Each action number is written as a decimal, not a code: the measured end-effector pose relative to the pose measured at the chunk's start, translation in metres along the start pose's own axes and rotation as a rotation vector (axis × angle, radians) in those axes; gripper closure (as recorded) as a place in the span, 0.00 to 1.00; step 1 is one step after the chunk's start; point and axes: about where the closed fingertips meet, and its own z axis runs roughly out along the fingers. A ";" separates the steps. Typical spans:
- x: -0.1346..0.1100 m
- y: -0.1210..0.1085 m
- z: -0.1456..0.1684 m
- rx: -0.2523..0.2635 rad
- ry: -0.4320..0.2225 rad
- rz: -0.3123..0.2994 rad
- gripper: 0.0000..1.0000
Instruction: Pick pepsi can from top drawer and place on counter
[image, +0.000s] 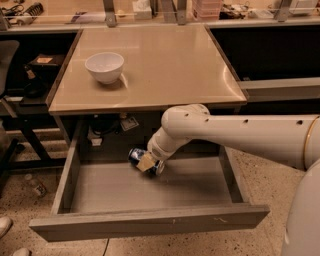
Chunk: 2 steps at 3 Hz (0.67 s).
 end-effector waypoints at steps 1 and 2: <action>0.000 0.000 0.000 0.000 0.000 0.000 0.88; 0.000 0.000 0.000 0.000 0.000 0.000 1.00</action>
Offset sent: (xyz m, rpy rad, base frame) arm 0.0000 0.0000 0.0000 0.0000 0.0000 0.0000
